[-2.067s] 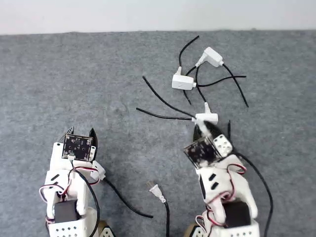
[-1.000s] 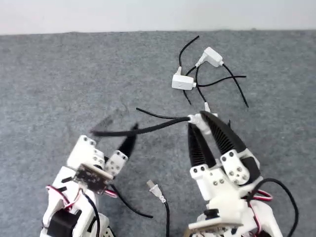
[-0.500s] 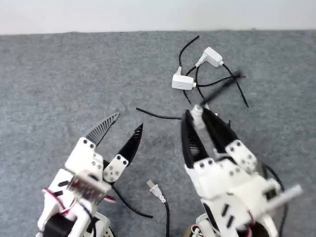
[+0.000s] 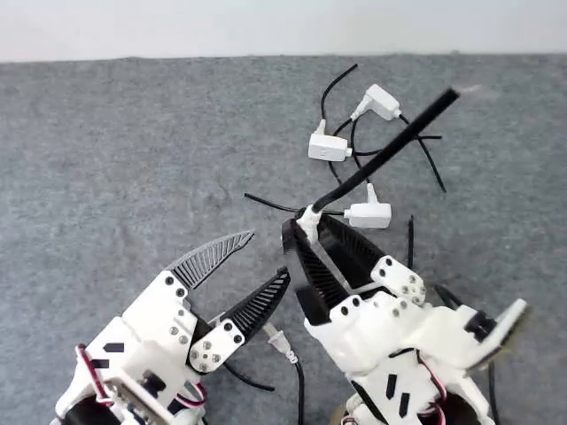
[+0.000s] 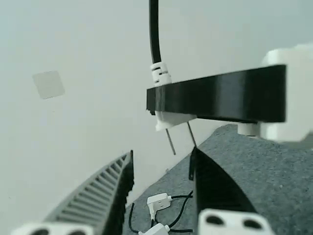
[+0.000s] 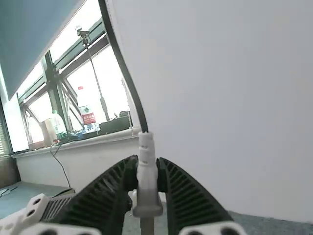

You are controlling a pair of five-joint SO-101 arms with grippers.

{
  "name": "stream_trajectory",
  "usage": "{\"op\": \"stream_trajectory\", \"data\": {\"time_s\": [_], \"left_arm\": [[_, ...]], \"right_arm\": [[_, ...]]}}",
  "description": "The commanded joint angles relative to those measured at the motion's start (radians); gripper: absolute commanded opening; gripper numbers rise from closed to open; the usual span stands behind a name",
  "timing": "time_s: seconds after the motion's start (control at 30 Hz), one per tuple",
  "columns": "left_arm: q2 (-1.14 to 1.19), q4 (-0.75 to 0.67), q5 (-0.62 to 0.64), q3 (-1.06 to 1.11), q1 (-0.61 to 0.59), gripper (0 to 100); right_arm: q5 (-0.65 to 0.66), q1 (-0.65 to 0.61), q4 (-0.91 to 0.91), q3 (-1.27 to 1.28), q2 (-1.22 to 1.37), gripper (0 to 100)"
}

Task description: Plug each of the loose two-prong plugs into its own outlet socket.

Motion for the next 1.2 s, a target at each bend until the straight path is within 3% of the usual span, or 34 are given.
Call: {"op": "stream_trajectory", "data": {"time_s": [0.0, 0.4, 0.53, 0.77, 1.17], "left_arm": [[-0.015, 0.002, -0.066, -0.044, 0.008, 18], [-0.015, -0.005, -0.071, -0.025, 0.0, 18], [-0.015, -0.011, -0.064, -0.027, -0.097, 18], [-0.015, -0.029, -0.063, 0.031, -0.13, 18], [-0.015, -0.026, -0.063, 0.028, -0.135, 18]], "right_arm": [[-0.017, -0.015, 0.058, -0.074, 0.013, 0.8], [-0.015, -0.016, 0.107, -0.084, 0.012, 0.8], [-0.014, -0.016, 0.134, -0.086, -0.031, 0.8], [-0.015, -0.179, 0.252, -0.16, -0.039, 0.8], [-0.011, -0.182, 0.377, -0.146, -0.042, 0.8]]}}
